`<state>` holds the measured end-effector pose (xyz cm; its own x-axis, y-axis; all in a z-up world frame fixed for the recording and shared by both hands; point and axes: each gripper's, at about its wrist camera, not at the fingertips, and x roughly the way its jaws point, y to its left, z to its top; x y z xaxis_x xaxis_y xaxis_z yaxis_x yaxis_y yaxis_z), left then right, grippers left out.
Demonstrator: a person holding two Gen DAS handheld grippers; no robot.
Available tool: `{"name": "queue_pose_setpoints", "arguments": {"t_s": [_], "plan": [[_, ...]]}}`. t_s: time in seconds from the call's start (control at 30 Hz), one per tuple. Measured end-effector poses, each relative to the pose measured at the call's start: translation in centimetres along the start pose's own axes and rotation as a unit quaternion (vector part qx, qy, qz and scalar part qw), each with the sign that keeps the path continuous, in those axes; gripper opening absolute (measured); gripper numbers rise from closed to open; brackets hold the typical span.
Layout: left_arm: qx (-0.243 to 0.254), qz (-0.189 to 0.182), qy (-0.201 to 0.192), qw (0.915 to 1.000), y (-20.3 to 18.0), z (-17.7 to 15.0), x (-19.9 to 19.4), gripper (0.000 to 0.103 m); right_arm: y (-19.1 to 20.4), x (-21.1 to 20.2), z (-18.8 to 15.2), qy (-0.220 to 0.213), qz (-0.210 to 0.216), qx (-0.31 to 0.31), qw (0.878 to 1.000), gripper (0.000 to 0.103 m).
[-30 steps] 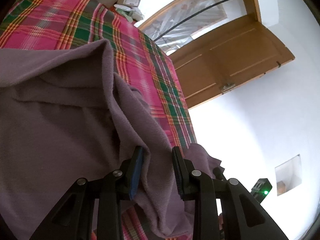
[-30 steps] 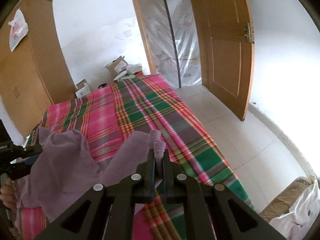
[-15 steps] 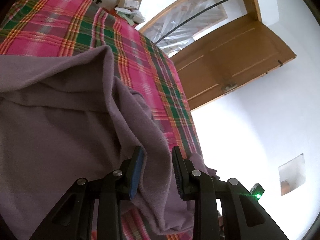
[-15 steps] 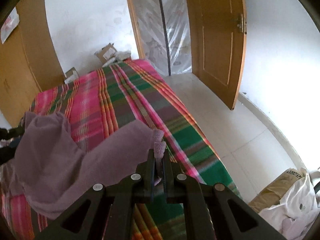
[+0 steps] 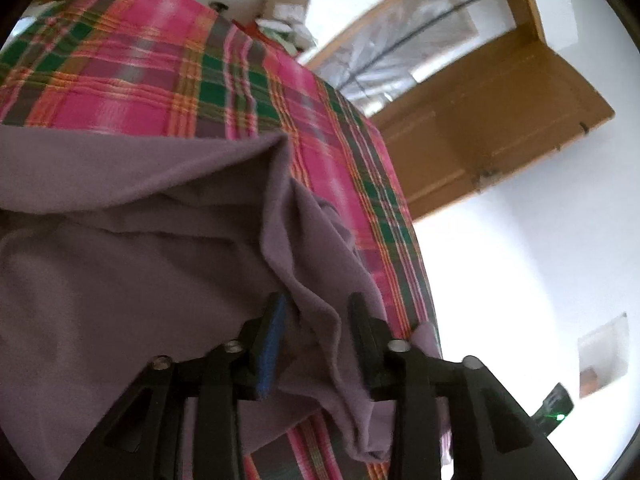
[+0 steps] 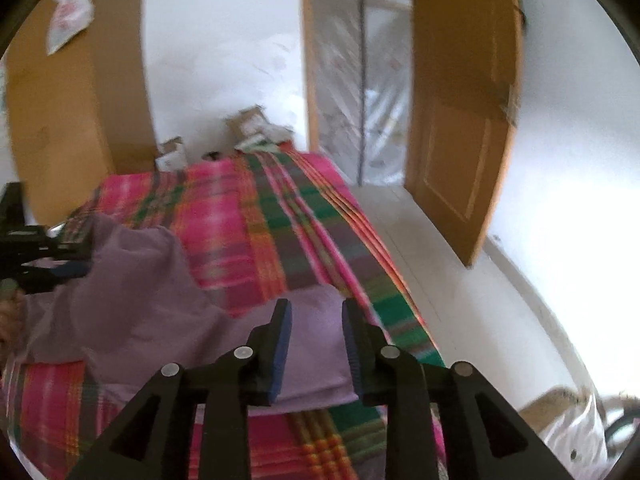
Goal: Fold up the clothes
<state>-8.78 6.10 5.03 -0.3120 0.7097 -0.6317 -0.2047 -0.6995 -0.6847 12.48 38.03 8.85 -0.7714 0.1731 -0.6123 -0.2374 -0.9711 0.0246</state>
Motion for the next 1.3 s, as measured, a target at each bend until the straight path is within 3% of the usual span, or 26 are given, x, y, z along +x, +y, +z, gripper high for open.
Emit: {"name": "queue_pose_setpoints", "arguments": {"t_s": [0.07,0.23,0.3,0.53,0.8,0.93,1.03,1.3], "plan": [[0.002,0.006,0.013,0.9999,-0.2,0.2,0.9,0.042,1.4,-0.4,0.3,-0.006,0.039,-0.013,0.999,0.033],[-0.003,0.005,0.061,0.9981,-0.2,0.0,2.9,0.042,6.2,0.8,0.2,0.041,0.149,-0.077,0.985,0.036],[-0.019,0.003,0.059,0.9981,0.0,0.2,3.0,0.041,8.6,1.4,-0.3,0.061,0.175,-0.113,0.976,0.036],[-0.003,-0.001,0.038,0.9993,-0.7,0.8,2.0,0.034,12.8,2.2,-1.9,0.093,0.232,-0.161,0.955,0.036],[-0.007,-0.004,0.035,0.9993,-0.5,1.4,2.3,0.034,14.0,3.6,-3.2,0.121,0.233,-0.185,0.947,0.034],[-0.007,-0.008,0.034,0.9994,-0.4,1.7,2.6,0.034,14.1,4.3,-3.5,0.135,0.218,-0.184,0.949,0.014],[-0.007,-0.013,0.028,0.9995,-0.5,1.9,2.4,0.026,13.9,4.3,-3.1,0.132,0.214,-0.177,0.952,0.005],[-0.009,-0.020,0.016,0.9996,-0.7,2.7,2.1,0.026,12.2,3.0,-0.8,0.093,0.175,-0.161,0.967,0.004]]}}
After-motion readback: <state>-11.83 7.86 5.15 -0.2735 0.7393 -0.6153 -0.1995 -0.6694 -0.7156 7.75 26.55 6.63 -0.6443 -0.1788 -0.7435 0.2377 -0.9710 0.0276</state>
